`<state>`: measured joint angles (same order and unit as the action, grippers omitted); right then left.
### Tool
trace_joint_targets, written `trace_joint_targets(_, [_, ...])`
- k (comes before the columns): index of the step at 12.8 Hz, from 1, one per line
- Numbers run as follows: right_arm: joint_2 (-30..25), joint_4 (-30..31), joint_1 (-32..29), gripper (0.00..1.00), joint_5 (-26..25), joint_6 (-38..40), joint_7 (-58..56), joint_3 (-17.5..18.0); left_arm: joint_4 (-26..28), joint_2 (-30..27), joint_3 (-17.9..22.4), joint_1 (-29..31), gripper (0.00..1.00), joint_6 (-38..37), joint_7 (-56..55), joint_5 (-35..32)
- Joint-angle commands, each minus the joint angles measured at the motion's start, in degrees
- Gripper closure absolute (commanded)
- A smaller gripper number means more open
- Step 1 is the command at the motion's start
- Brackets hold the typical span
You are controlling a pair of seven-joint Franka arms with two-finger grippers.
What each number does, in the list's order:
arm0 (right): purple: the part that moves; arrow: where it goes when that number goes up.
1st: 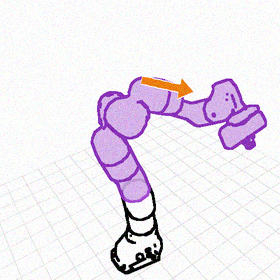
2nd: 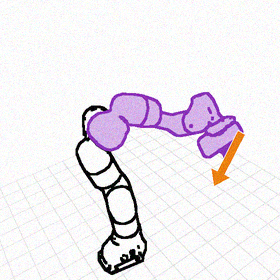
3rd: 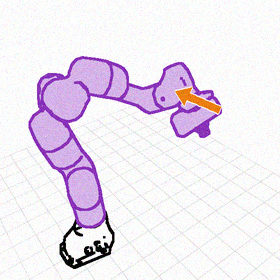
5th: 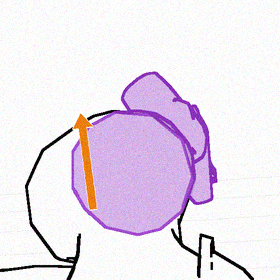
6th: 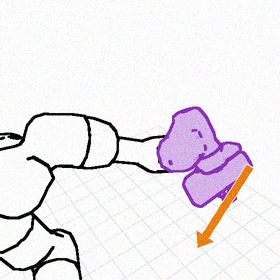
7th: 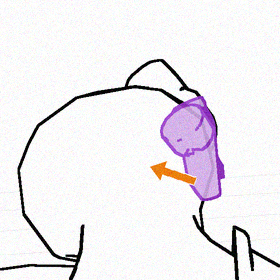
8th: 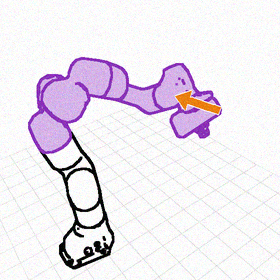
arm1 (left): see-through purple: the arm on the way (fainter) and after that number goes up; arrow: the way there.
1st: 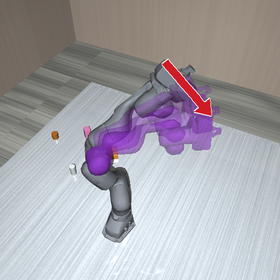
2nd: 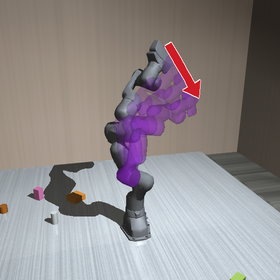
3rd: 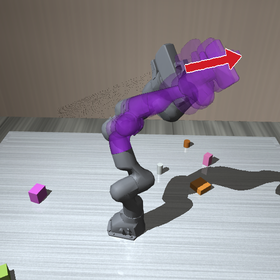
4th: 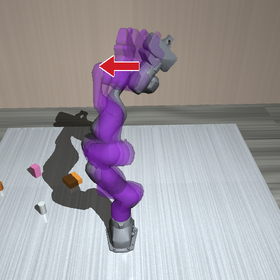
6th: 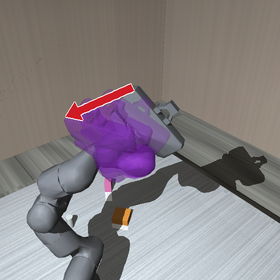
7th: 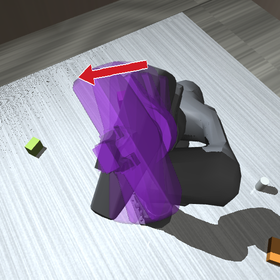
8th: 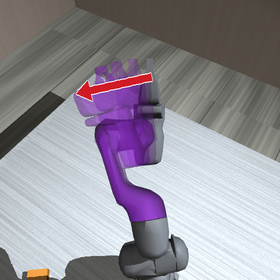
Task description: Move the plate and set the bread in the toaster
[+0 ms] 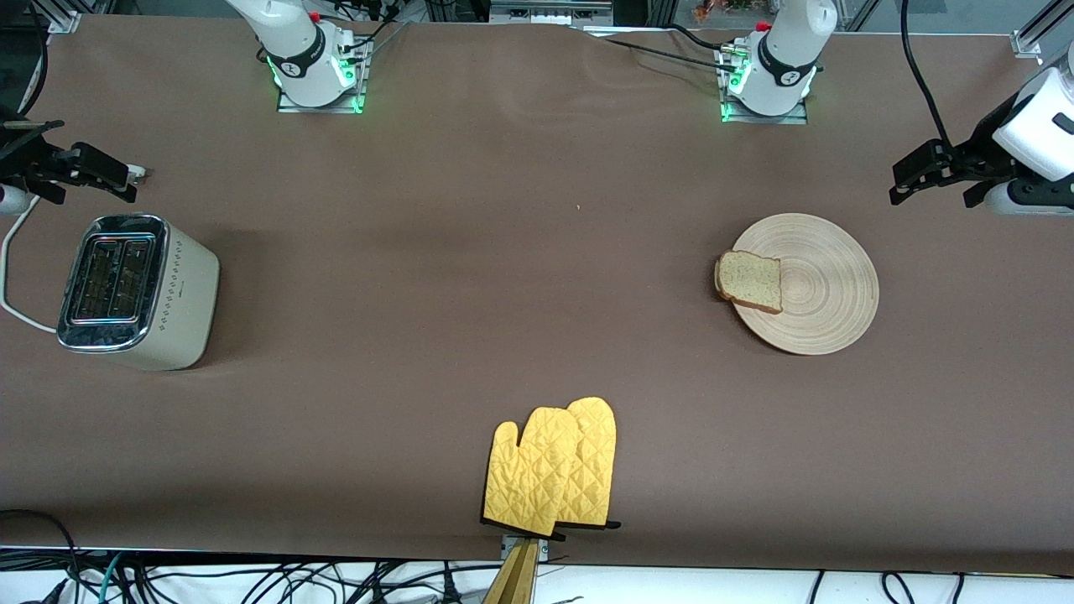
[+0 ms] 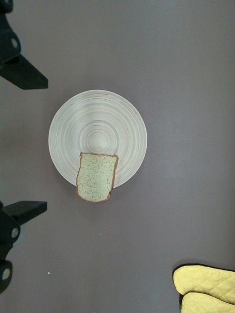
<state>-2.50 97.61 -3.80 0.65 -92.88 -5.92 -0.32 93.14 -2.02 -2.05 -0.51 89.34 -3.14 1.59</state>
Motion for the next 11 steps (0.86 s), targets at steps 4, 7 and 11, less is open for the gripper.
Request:
trace_joint_targets(4, [-0.4, -0.4, -0.5, 0.00, 0.1, 0.7, -1.4, 0.3, -2.0, 0.6, -0.1, 0.2, 0.00, -1.6, -0.2, -0.3])
trace_joint_targets(7, [-1.0, -0.4, -0.5, 0.00, 0.8, 3.3, -2.3, 0.4, -2.0, 0.7, -0.1, 0.2, 0.00, -1.6, -0.3, -0.3])
trace_joint_targets(11, [-0.6, -1.2, -0.5, 0.00, 0.8, 3.3, -2.9, 0.2, -2.0, 0.6, -0.1, 0.2, 0.00, -1.7, -0.4, -0.3])
